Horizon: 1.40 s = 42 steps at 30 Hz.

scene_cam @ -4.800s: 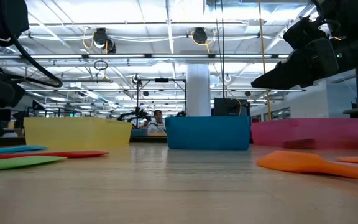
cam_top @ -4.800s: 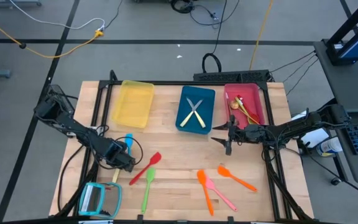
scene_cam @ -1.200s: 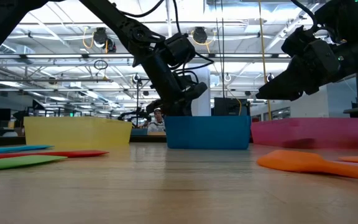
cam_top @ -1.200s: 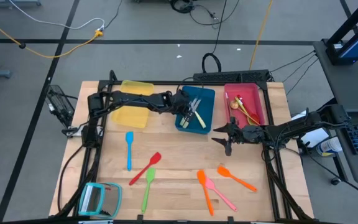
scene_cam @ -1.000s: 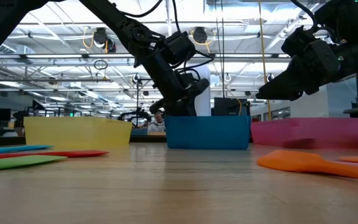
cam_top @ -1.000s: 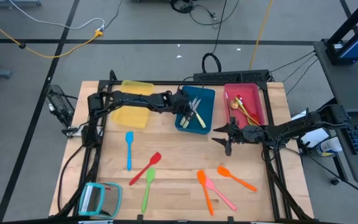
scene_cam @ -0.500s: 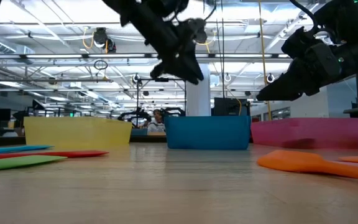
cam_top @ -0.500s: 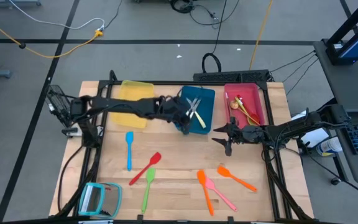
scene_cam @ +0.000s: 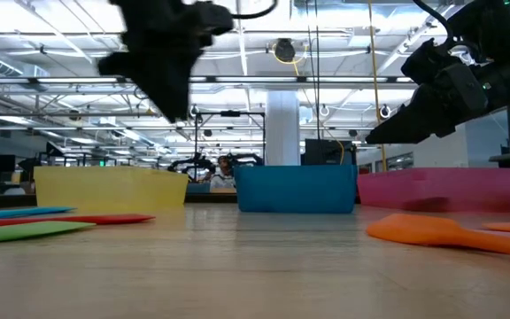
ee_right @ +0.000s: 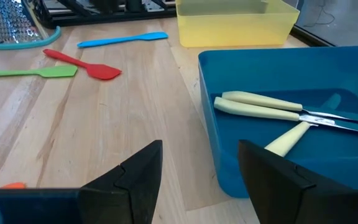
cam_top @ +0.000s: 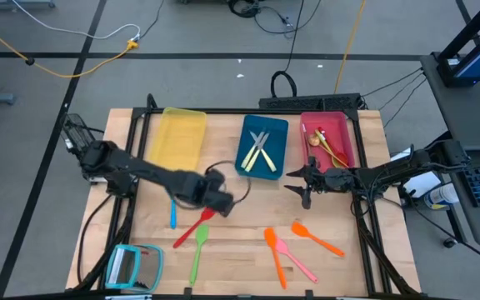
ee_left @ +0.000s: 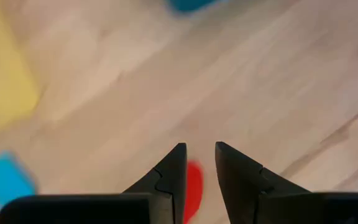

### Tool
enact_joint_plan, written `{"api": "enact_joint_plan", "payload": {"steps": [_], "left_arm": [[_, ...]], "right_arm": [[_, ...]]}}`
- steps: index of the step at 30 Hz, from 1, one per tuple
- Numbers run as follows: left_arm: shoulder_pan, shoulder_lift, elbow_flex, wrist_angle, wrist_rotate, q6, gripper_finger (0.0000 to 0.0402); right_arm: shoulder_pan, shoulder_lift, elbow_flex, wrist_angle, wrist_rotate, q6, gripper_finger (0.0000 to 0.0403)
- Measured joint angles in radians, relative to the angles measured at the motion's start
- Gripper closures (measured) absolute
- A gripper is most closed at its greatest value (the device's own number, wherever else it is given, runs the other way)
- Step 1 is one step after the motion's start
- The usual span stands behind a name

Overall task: Pick & Place Kitchen Items
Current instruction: Put the blue spatula into the yellow bin

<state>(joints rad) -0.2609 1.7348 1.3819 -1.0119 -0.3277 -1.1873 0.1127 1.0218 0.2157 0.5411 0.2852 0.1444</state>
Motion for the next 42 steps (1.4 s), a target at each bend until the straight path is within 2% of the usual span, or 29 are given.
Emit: {"api": "enact_joint_plan", "payload": {"steps": [5, 9, 12, 16, 18, 24, 27, 31, 36, 42], "left_arm": [[-0.103, 0.0, 0.0, -0.206, -0.05, -0.271, 0.0314], [-0.152, 0.0, -0.005, -0.38, -0.055, -0.43, 0.0313], [-0.166, 0.0, -0.036, -0.432, -0.033, -0.495, 0.0313], [-0.16, 0.0, -0.107, -0.426, 0.058, -0.489, 0.031], [-0.147, 0.0, -0.16, -0.403, 0.125, -0.469, 0.0296], [-0.093, -0.026, -0.275, -0.457, 0.273, -0.428, 0.0207], [-0.071, -0.059, -0.286, -0.464, 0.251, -0.386, 0.0166], [-0.043, -0.101, -0.286, -0.438, 0.132, -0.378, 0.0139], [0.005, -0.101, -0.294, -0.412, 0.085, -0.386, 0.0144], [0.079, -0.098, -0.422, -0.21, 0.093, -0.329, 0.0168]], "right_arm": [[0.0, 0.0, 0.0, 0.0, 0.0, -0.007, 0.0202], [0.0, 0.0, 0.0, 0.001, 0.0, -0.008, 0.0202], [0.0, 0.0, 0.0, 0.014, 0.0, -0.012, 0.0202], [0.0, 0.0, 0.0, 0.018, 0.0, -0.029, 0.0202], [0.0, 0.0, 0.0, 0.018, 0.0, -0.029, 0.0202], [0.0, 0.0, -0.001, 0.017, 0.0, -0.029, 0.0202], [0.0, 0.0, -0.001, 0.018, 0.0, -0.029, 0.0202], [0.0, 0.0, -0.001, 0.023, 0.0, -0.033, 0.0202], [0.0, 0.0, -0.001, 0.022, 0.0, -0.034, 0.0202], [0.0, 0.0, -0.001, 0.017, 0.0, -0.033, 0.0202]]}}
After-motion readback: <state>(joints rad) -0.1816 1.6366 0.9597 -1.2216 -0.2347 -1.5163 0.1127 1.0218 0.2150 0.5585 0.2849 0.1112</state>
